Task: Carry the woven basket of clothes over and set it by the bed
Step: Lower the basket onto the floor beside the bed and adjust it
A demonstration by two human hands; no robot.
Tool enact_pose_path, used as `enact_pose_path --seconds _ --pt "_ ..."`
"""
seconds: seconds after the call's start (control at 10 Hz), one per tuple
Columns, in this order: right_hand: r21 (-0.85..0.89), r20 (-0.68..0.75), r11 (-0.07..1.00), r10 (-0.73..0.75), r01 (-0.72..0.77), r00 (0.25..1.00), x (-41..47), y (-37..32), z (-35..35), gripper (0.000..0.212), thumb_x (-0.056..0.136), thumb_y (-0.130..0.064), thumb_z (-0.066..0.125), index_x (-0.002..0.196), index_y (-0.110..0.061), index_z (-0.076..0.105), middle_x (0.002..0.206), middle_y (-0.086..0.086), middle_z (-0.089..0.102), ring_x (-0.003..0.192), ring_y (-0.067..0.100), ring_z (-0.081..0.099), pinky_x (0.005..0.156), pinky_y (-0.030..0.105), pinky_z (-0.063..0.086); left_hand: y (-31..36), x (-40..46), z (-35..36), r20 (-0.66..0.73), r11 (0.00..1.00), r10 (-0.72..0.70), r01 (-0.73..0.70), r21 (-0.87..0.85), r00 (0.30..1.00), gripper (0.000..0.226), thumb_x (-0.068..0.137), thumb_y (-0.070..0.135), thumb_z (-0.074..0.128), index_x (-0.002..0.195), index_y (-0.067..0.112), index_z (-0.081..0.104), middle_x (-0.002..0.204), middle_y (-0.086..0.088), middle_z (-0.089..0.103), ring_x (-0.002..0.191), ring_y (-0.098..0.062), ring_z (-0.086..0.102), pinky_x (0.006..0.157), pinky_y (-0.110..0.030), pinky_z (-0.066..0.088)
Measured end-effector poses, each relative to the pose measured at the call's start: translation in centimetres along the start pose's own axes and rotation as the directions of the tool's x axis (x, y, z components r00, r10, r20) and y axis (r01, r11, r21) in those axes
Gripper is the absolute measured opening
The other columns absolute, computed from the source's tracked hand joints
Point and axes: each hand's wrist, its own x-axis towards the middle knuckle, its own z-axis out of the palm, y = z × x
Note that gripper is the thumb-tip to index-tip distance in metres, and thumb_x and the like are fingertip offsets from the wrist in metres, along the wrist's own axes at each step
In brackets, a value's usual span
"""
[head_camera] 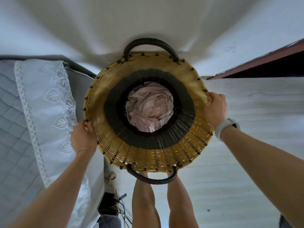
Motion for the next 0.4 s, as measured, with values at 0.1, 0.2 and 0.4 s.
enact_pose_path --seconds 0.1,0.2,0.4 --pt "-0.057 0.056 0.998 0.001 0.002 0.998 -0.8 0.8 0.1 0.040 0.094 -0.014 0.036 0.134 -0.011 0.037 0.134 0.017 0.039 0.118 0.033 0.044 0.099 0.043 0.040 0.4 -0.2 0.0 0.003 1.000 0.020 -0.020 0.018 1.000 0.033 0.095 0.017 0.037 0.103 -0.006 0.059 0.107 -0.034 0.060 0.099 -0.051 0.057 0.078 -0.052 0.044" --pt "-0.060 0.116 0.998 0.040 -0.033 0.992 -1.6 1.3 0.2 0.048 0.093 -0.012 0.037 0.139 -0.019 0.027 0.137 0.017 0.035 0.121 0.034 0.037 0.098 0.046 0.037 0.5 -0.2 0.1 0.014 0.998 0.039 -0.040 0.040 0.999 0.031 0.095 0.017 0.035 0.105 -0.005 0.055 0.105 -0.034 0.059 0.098 -0.052 0.056 0.078 -0.053 0.045" --pt "0.036 0.156 0.987 0.149 -0.157 0.976 -1.7 1.5 -0.2 0.046 0.083 -0.020 0.041 0.128 -0.017 0.037 0.128 0.019 0.046 0.109 0.040 0.053 0.089 0.054 0.049 0.6 0.5 -0.6 0.087 0.991 0.114 -0.119 0.063 0.990 0.028 0.093 0.013 0.038 0.109 -0.006 0.051 0.107 -0.036 0.060 0.099 -0.050 0.056 0.080 -0.050 0.043"
